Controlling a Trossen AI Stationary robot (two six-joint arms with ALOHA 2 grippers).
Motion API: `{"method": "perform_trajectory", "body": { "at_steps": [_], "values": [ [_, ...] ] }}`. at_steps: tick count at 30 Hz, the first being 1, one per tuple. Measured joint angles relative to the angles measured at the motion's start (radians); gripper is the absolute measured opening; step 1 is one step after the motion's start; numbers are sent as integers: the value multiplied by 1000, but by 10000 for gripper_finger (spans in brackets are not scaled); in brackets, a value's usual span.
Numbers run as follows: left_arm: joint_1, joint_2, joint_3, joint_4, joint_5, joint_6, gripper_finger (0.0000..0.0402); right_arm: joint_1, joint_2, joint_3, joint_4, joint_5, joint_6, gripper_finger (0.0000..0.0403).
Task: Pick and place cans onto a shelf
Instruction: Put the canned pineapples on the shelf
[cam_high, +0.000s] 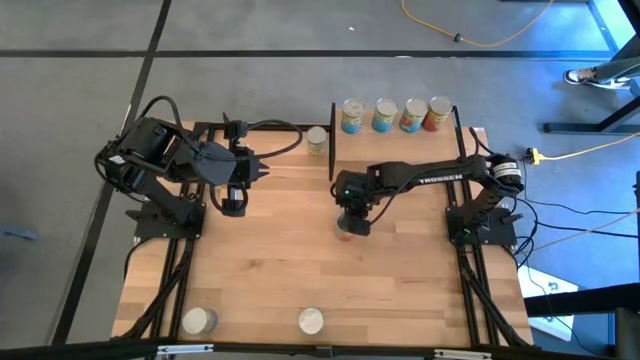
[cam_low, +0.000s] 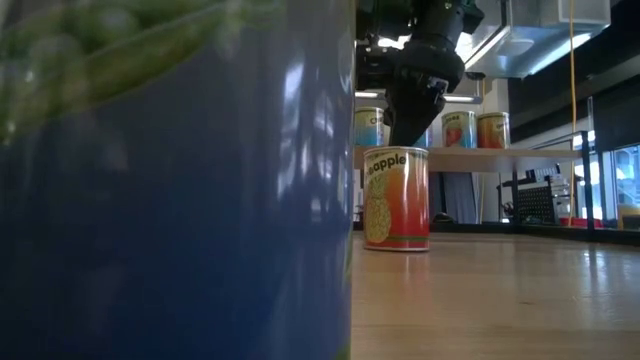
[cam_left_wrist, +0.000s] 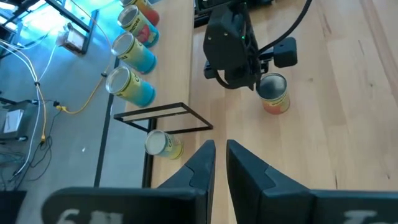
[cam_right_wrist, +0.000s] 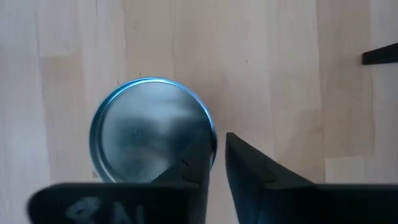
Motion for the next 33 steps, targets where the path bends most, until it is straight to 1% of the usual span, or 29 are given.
{"method": "perform_trajectory", "body": {
  "at_steps": [3,5,10,14,22,25,30,33],
  "values": [
    [0,0,0,0,0,0,34,1,0,0,0,1,16,17],
    [0,0,0,0,0,0,34,1,1,0,1,2,23,8],
    [0,0,0,0,0,0,34,2,2,1,5,7,23,4],
    [0,0,0,0,0,0,34,2,7,26,-29,8,23,2],
    [0,0,0,0,0,0,34,5,9,117,-158,15,-1,2],
    [0,0,0,0,0,0,34,14,9,145,-169,18,-2,1],
    [0,0,0,0,0,0,34,28,9,207,-259,42,-3,1],
    [0,0,0,0,0,0,34,39,8,257,-334,81,-4,0]
  ]
}}
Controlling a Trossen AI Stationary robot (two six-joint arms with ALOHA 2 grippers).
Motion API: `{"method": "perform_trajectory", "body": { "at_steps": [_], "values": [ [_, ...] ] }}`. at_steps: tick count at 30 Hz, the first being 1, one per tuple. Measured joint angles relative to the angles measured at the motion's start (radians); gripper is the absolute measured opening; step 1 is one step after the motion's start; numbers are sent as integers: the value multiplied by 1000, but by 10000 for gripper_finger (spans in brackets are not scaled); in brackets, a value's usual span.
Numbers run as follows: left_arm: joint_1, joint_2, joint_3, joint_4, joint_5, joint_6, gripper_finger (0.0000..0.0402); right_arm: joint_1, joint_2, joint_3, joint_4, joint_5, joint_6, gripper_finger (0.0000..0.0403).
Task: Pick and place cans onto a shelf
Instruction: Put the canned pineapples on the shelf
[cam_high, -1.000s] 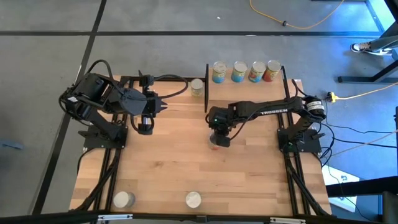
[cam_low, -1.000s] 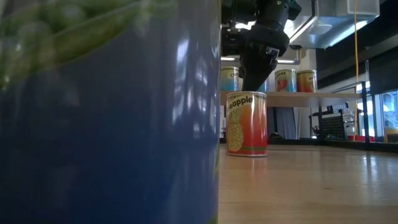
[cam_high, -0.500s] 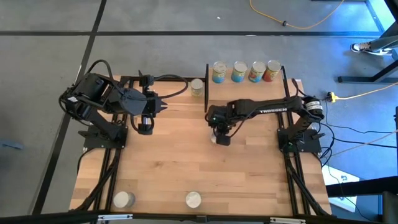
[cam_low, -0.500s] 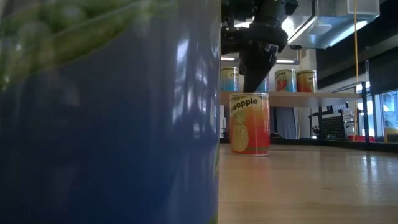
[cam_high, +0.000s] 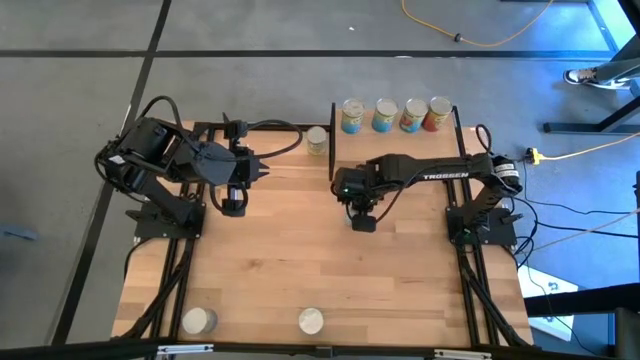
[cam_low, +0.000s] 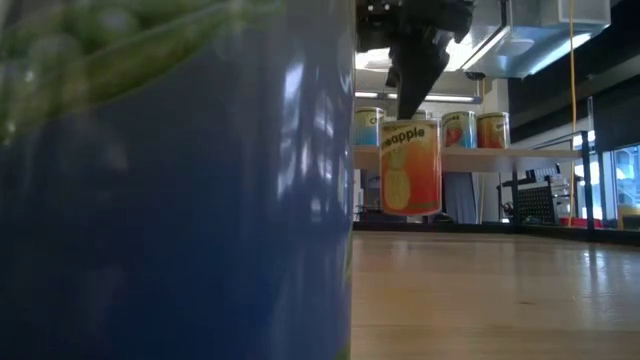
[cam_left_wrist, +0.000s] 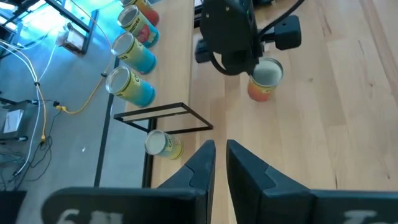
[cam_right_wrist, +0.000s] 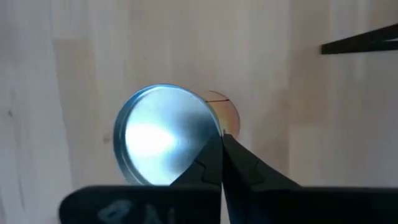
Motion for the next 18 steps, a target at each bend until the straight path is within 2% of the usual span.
{"method": "perform_trajectory", "body": {
  "at_steps": [15,18],
  "values": [
    [0,0,0,0,0,1,34,52,-4,371,-462,244,69,0],
    [0,0,0,0,0,1,34,54,-24,414,-466,268,85,0]
  ]
}}
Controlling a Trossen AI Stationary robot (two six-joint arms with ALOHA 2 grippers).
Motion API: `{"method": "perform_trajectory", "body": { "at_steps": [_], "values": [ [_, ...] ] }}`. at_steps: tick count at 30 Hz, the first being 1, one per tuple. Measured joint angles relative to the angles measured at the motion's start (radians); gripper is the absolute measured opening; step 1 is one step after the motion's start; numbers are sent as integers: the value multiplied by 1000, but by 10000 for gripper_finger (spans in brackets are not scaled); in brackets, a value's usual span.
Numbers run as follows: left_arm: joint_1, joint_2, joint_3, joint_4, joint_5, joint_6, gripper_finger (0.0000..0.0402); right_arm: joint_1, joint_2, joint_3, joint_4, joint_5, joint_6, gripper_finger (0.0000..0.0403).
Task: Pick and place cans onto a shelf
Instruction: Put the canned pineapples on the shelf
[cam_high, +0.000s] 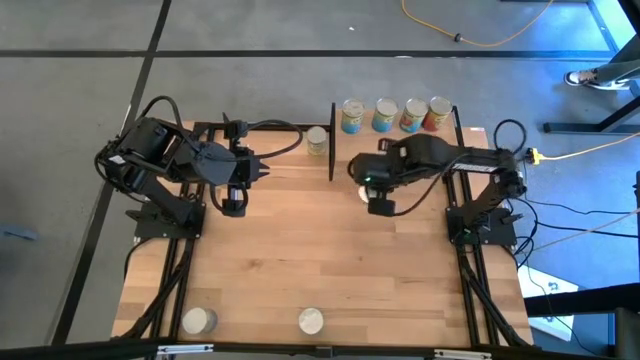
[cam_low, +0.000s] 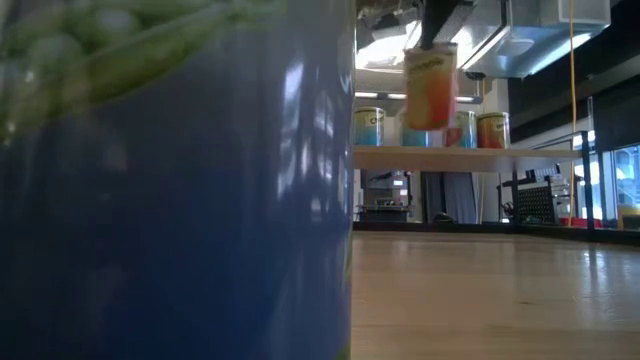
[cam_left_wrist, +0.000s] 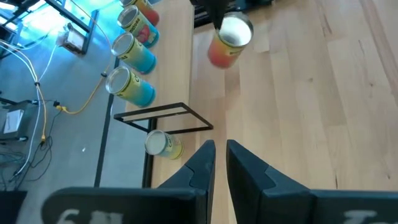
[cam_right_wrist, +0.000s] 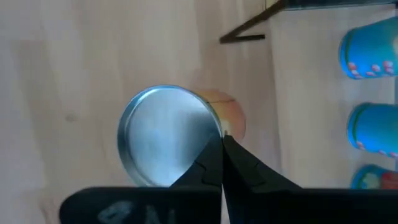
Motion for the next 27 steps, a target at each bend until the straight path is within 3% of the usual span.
{"method": "perform_trajectory", "body": {
  "at_steps": [3,18,27],
  "values": [
    [0,0,0,0,0,2,34,0,-36,24,-9,-24,0,0],
    [0,0,-1,0,0,1,34,-26,-304,24,-8,112,122,0],
    [0,0,-1,0,0,1,34,-133,-388,-53,-5,152,161,0]
  ]
}}
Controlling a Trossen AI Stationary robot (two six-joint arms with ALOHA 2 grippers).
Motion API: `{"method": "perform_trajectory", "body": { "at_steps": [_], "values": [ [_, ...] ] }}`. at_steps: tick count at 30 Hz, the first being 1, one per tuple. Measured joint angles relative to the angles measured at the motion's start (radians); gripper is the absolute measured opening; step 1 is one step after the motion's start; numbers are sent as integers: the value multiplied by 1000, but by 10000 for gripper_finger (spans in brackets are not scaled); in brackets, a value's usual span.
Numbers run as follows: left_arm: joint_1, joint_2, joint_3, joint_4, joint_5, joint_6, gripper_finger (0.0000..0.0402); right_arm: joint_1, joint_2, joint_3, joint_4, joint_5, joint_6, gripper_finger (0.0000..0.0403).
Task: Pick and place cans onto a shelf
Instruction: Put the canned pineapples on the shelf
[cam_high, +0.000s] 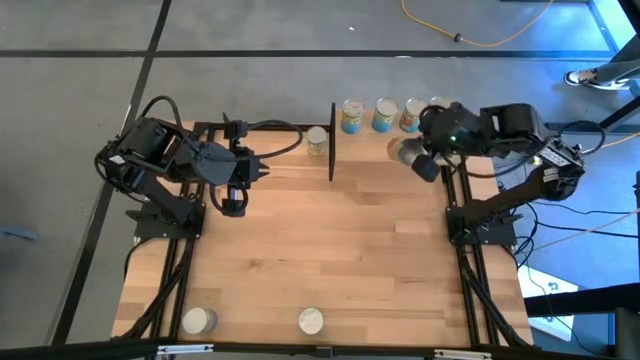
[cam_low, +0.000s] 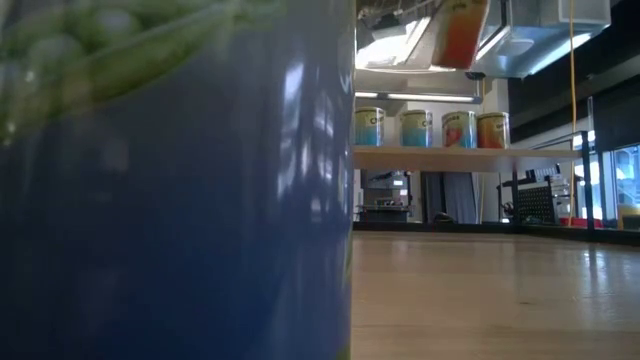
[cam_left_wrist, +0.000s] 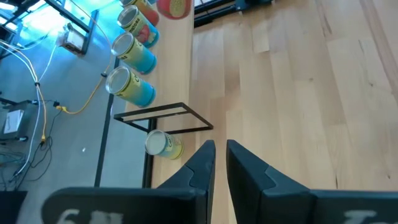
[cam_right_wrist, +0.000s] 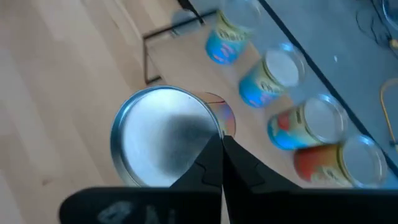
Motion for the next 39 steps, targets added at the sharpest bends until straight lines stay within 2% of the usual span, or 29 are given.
{"method": "perform_trajectory", "body": {
  "at_steps": [11,16,22,39],
  "values": [
    [0,0,0,0,0,0,34,-193,-40,-212,9,-28,-11,0],
    [0,0,0,0,0,-1,34,-268,-39,-286,103,-28,-85,0],
    [0,0,0,0,0,-2,34,-362,-39,-367,212,-115,-163,0],
    [0,0,0,0,0,-2,34,-484,-39,-442,242,-163,-224,10]
  ]
}}
